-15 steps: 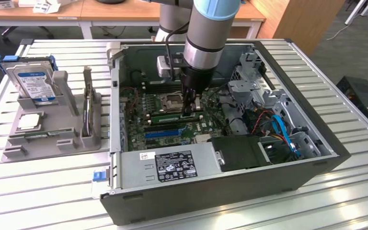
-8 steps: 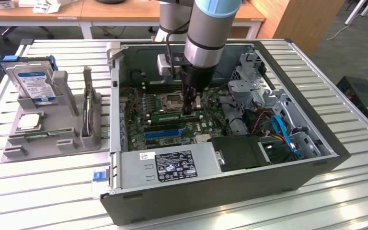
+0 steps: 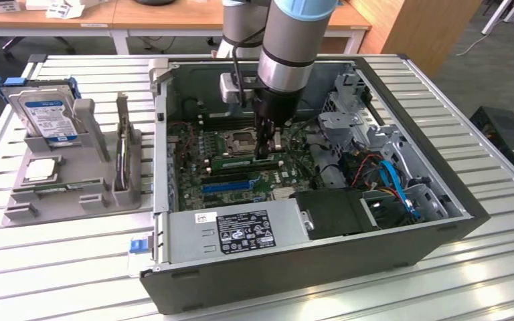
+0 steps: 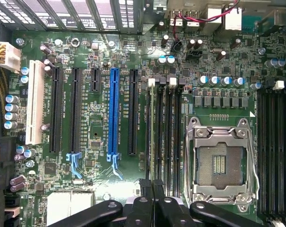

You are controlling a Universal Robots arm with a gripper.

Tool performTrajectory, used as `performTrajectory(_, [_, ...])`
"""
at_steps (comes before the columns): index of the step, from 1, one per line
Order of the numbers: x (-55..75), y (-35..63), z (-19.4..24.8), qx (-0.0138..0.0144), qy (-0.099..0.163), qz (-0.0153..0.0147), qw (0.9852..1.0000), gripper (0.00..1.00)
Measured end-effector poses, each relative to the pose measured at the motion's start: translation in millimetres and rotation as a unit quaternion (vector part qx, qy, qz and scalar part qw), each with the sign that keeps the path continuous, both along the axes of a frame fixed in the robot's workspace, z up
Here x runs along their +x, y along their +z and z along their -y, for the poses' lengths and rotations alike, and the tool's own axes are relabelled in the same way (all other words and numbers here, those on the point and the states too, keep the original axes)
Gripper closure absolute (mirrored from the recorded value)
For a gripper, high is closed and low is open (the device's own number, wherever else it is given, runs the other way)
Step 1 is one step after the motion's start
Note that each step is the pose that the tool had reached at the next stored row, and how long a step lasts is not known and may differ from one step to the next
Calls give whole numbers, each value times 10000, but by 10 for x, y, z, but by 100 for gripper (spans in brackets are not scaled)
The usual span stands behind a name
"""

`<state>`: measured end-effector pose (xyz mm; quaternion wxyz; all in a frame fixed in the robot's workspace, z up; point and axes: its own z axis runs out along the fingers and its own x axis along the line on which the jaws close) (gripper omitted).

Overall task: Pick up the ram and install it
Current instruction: 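Insert the ram into the slot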

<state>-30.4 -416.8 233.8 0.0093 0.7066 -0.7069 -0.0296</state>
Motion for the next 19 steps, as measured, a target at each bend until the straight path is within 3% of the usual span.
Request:
performTrajectory(7, [34, 14, 1, -6, 0, -79, 10000, 89])
performTrajectory(13, [34, 14, 0, -6, 0, -80, 10000, 89])
performTrajectory(19, [55, 21, 0, -6, 0, -128, 9999, 89])
